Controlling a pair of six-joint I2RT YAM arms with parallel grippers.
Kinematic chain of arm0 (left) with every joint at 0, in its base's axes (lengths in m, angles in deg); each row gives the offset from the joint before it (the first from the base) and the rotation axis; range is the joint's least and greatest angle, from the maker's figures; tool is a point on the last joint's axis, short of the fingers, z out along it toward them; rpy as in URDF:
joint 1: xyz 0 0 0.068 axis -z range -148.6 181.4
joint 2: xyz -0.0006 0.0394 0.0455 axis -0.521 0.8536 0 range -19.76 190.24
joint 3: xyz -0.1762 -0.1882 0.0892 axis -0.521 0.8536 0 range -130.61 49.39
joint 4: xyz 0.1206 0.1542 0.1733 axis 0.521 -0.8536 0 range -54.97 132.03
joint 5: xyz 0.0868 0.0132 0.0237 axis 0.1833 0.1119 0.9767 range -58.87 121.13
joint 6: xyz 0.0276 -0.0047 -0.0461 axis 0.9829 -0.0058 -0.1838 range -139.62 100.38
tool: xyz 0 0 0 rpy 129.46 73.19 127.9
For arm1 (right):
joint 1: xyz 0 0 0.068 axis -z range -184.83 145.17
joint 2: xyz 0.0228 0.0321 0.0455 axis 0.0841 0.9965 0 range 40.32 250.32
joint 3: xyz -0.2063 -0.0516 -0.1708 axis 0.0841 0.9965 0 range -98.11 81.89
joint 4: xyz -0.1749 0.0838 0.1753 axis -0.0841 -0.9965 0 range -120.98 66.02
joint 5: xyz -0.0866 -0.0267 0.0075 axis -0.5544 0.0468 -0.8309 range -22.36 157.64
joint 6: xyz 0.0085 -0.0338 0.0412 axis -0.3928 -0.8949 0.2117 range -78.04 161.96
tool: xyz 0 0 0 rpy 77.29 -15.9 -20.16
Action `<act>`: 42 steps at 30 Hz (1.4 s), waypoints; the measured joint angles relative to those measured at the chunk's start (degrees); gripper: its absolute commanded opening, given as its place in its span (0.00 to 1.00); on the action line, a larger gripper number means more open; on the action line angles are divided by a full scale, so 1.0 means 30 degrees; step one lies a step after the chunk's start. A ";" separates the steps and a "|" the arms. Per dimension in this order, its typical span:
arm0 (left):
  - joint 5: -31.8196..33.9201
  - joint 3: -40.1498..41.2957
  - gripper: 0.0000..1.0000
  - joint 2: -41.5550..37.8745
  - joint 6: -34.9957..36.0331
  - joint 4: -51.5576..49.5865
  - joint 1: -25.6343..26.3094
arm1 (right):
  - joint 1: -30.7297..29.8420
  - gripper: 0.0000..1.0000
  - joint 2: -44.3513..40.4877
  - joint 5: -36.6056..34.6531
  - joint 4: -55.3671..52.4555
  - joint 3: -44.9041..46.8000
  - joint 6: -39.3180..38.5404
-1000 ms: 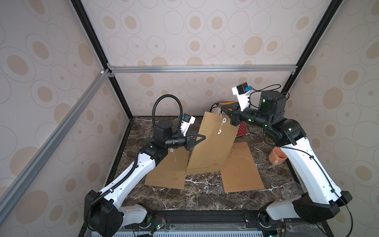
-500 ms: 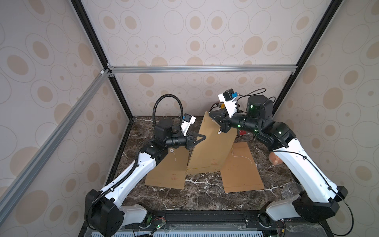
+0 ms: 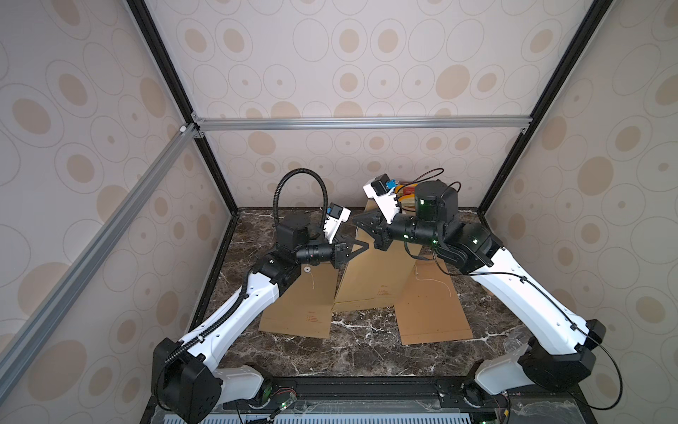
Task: Close the mouth of the file bag
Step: Close the file bag.
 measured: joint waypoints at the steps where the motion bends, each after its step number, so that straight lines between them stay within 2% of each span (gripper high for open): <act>1: -0.0007 0.0000 0.00 0.0000 0.0000 0.0000 0.0000 | -0.0015 0.00 0.0000 -0.0102 0.0066 0.0124 0.0000; 9: -0.0007 0.0000 0.00 0.0000 -0.0022 0.0153 0.0000 | -0.0015 0.00 -0.0954 -0.1574 0.0459 0.2521 -0.0029; 17: 0.0066 0.0000 0.00 -0.0007 -0.0066 0.0240 0.0000 | 0.0007 0.00 -0.4255 -0.3410 0.1690 0.6870 0.0240; 23: 0.0051 0.0051 0.00 -0.0044 -0.0605 0.1137 0.0000 | 0.0044 0.00 -0.6426 -0.4109 0.3104 1.0178 0.1151; 35: -0.0124 0.0772 0.00 -0.0517 -0.1792 0.3293 -0.0007 | 0.0066 0.00 -0.8510 -0.5042 0.5515 1.5584 0.3344; 42: -0.0408 0.0896 0.00 -0.0583 -0.2484 0.4335 -0.0044 | 0.0459 0.00 -1.0069 -0.5748 0.6127 1.7413 0.4116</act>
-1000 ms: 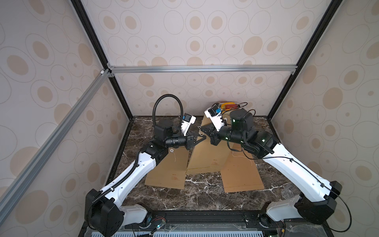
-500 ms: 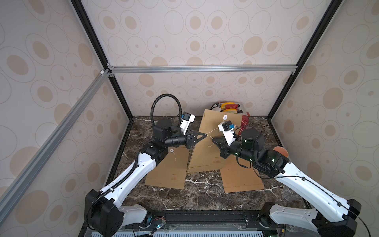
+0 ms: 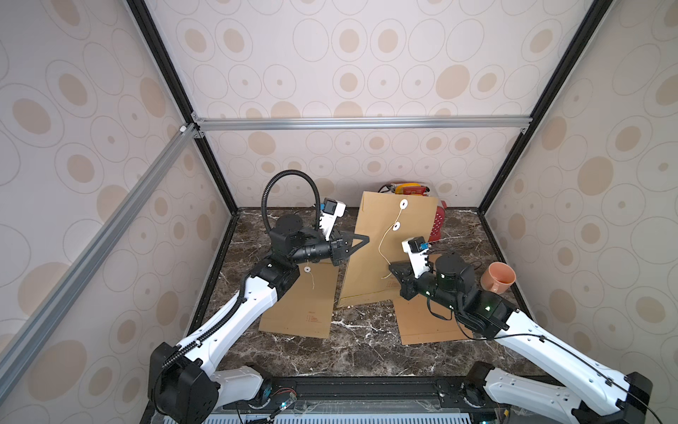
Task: Close the mouth of the file bag
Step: Close the file bag.
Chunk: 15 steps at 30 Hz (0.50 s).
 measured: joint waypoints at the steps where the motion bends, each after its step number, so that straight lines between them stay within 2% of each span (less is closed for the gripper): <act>1: -0.0058 0.0022 0.00 0.0000 -0.0117 0.0160 0.0000 | 0.0058 0.00 -0.0189 -0.0051 0.0102 0.0197 0.0095; 15: -0.0772 0.0299 0.00 0.0000 -0.1239 0.1698 -0.0029 | 0.1974 0.00 -0.0612 -0.0087 0.0576 0.2055 0.1290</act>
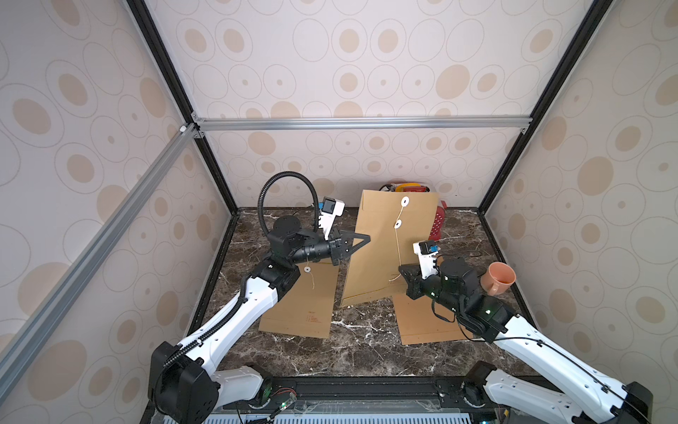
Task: Close the mouth of the file bag
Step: Close the file bag.
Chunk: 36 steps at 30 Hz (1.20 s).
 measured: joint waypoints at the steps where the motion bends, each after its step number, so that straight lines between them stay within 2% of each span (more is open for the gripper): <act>1: -0.0066 0.0000 0.00 0.0007 -0.0036 0.0000 0.0000 | 0.0146 0.00 -0.0036 0.0058 -0.0007 0.0058 0.0109; 8: -0.0291 0.0000 0.00 0.0036 -0.0160 0.0131 0.0000 | 0.0627 0.00 -0.0444 0.0364 -0.0102 0.0029 0.0204; 14: -0.0270 0.0000 0.00 0.0036 -0.0015 -0.0233 0.0000 | 0.1275 0.00 -0.0583 0.0423 -0.1566 -0.1333 -0.0444; 20: -0.0262 0.0000 0.00 0.0036 0.0146 -0.0488 0.0000 | 0.3614 0.00 -0.0787 0.1297 -0.2929 -0.3235 -0.1056; 26: -0.0255 0.0000 0.00 0.0036 0.0219 -0.0561 0.0000 | 0.6360 0.00 0.0576 0.3169 -0.4393 -0.5428 -0.1661; 36: -0.0182 0.0000 0.00 0.0036 0.0437 -0.0809 0.0000 | 0.7359 0.00 0.2259 0.4029 -0.6186 -0.8335 -0.3366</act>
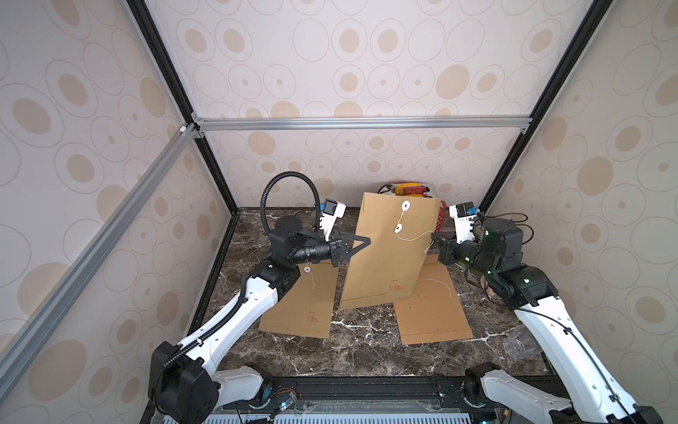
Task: Close the mouth of the file bag
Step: Close the file bag.
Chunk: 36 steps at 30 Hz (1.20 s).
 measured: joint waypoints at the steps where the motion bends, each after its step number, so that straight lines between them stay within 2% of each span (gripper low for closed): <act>1: 0.0007 0.0000 0.00 0.0000 0.0007 -0.0022 0.0000 | 0.0131 0.00 0.0073 -0.0015 -0.0095 -0.0182 -0.0087; 23: 0.0066 0.0000 0.00 0.0000 0.0270 -0.0408 0.0007 | 0.1078 0.00 0.0765 0.0138 -0.1180 -0.1581 -0.0896; 36: 0.0583 -0.0175 0.00 0.0219 0.1311 -0.2055 0.0168 | 0.1071 0.00 0.1217 0.1355 -0.1821 -0.4226 -0.1559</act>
